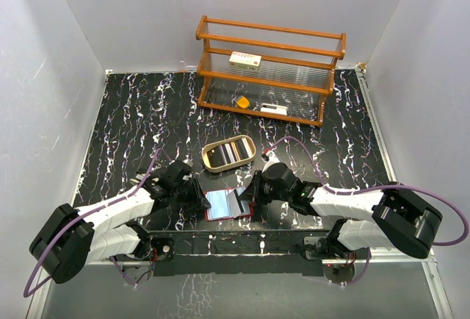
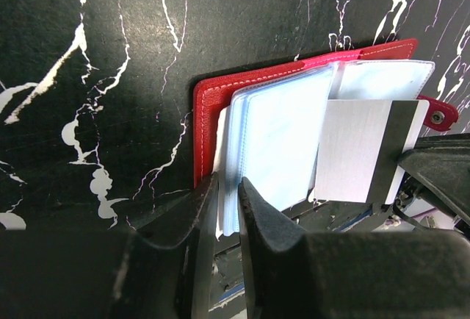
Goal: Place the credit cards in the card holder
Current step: Insert the credit card into the card holder.
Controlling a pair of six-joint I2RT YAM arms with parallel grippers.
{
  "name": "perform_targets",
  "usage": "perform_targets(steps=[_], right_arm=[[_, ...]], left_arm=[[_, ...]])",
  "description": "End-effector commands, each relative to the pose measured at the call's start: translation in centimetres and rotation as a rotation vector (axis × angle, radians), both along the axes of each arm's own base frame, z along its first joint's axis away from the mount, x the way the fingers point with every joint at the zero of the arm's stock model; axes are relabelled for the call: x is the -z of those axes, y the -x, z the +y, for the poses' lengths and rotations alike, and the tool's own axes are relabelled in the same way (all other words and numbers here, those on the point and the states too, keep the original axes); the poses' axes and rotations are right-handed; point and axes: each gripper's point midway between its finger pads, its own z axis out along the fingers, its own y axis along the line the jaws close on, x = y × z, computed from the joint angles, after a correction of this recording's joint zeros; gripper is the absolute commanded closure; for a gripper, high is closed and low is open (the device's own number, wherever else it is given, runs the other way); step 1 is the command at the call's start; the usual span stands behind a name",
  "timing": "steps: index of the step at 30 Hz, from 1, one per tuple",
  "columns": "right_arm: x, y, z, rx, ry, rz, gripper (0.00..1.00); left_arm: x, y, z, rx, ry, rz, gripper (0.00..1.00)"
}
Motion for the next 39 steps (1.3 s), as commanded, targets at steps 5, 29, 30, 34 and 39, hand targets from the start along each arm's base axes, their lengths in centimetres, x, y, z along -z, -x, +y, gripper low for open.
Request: perform_targets(steps=[5,29,30,34,39], right_arm=[[-2.1,-0.3,1.4,-0.034,-0.082,-0.049,1.00],[0.7,-1.4,1.2,-0.003,0.003,-0.043,1.00],[0.8,-1.5,1.2,0.004,0.004,-0.045,1.00],[0.9,-2.0,1.2,0.027,0.010,-0.048,1.00],[1.3,-2.3,1.3,0.043,0.018,-0.038,1.00]], left_arm=[[2.5,2.2,2.6,0.010,-0.124,0.074,0.81],[2.8,2.4,2.9,0.013,-0.138,0.069,0.80],[2.7,2.4,2.9,0.012,-0.136,0.068,0.80],[2.5,2.5,2.6,0.004,-0.108,0.069,0.80],[2.9,3.0,2.5,-0.005,-0.090,0.084,0.80]])
